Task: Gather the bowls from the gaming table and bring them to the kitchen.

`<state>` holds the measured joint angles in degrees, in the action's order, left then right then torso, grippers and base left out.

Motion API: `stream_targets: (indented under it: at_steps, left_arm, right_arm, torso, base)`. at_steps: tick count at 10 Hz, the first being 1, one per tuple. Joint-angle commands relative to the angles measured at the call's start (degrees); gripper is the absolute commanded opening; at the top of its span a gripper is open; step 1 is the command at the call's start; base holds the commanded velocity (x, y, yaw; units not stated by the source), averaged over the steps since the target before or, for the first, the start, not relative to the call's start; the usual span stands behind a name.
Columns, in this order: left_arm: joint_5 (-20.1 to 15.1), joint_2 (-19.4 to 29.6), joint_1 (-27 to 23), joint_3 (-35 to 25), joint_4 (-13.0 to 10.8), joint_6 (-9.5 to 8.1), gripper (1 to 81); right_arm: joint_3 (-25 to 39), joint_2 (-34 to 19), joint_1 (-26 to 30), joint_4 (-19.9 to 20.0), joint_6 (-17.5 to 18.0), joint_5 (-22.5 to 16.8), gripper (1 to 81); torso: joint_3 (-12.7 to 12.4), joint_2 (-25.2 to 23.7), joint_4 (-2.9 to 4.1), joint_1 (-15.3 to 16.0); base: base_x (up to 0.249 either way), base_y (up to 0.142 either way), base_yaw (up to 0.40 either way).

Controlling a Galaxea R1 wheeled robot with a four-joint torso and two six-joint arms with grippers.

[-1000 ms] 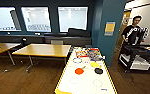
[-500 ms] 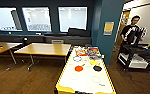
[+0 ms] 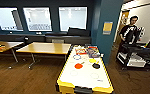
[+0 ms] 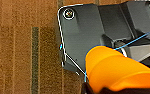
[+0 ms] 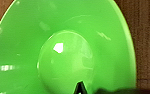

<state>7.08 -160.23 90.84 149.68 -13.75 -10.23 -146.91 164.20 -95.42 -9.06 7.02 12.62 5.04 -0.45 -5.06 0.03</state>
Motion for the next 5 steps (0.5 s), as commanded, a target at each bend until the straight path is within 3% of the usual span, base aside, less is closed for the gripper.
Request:
stream_targets:
  at_steps: [1, 5]
  left_arm:
    - [-3.04, 0.79, -1.68, 0.79, -0.49, 0.47, 1.0]
    - [-3.04, 0.70, -1.68, 0.79, -0.49, 0.47, 1.0]
  right_arm:
    - [-0.38, -0.60, 1.41, -0.52, -0.34, -2.51, 1.0]
    - [-0.74, -0.42, 1.58, -0.52, -0.34, -2.51, 1.0]
  torso:
    - [0.00, 0.00, 0.00, 0.00]
    - [0.00, 0.00, 0.00, 0.00]
  base:
    - [-0.147, 0.000, 0.000]
    - [-0.152, 0.000, 0.000]
